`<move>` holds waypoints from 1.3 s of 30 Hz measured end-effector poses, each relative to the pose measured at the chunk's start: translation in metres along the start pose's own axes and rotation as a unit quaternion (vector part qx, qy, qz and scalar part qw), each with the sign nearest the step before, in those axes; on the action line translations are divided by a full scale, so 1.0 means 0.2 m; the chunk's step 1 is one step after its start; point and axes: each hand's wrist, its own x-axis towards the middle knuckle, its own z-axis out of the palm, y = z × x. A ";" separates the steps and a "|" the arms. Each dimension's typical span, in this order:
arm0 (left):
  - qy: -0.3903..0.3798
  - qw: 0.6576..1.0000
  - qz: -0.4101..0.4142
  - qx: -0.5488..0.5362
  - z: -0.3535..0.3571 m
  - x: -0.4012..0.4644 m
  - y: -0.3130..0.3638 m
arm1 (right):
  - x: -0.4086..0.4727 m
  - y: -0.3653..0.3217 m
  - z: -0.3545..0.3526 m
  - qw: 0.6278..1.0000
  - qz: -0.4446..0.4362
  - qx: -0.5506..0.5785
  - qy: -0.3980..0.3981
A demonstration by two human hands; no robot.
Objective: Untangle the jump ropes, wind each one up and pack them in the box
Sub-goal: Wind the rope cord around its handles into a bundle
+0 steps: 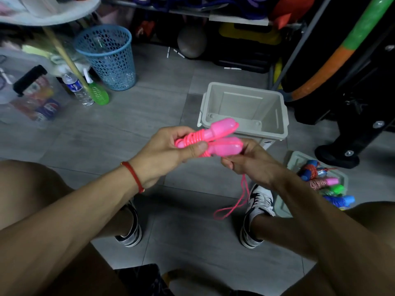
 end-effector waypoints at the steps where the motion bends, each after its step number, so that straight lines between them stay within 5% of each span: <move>1: 0.038 0.999 -0.020 -0.001 0.00 0.01 -0.01 | 0.00 0.00 0.03 1.000 -0.001 -0.003 0.002; 10: 0.192 0.978 -0.064 0.044 0.01 0.09 -0.12 | 0.00 0.00 0.22 0.993 0.024 -0.102 0.059; 14: 0.217 0.958 -0.047 0.181 -0.01 0.10 -0.16 | -0.01 0.00 0.25 0.985 0.021 -0.143 0.092; 19: 0.211 0.889 0.101 0.394 0.02 0.09 -0.17 | 0.00 -0.10 0.25 0.975 0.056 -0.141 0.163; 26: 0.233 0.783 0.282 0.503 0.12 0.05 -0.20 | -0.01 -0.17 0.26 0.949 0.076 -0.015 0.305; 31: 0.164 0.821 0.320 0.443 0.16 0.04 -0.19 | -0.01 -0.15 0.25 0.934 0.048 0.023 0.354; 33: 0.139 0.880 0.290 0.350 0.16 0.03 -0.16 | -0.01 -0.14 0.21 0.944 0.021 0.031 0.327; 35: 0.153 0.951 0.186 0.195 0.16 0.03 -0.12 | -0.02 -0.13 0.17 0.956 -0.004 0.011 0.293; 37: 0.156 0.983 0.061 0.076 0.12 0.07 -0.08 | -0.03 -0.12 0.14 0.968 -0.027 -0.026 0.246; 39: 0.053 0.996 -0.045 -0.051 0.05 0.10 -0.06 | -0.03 -0.13 0.14 0.978 -0.049 -0.026 0.203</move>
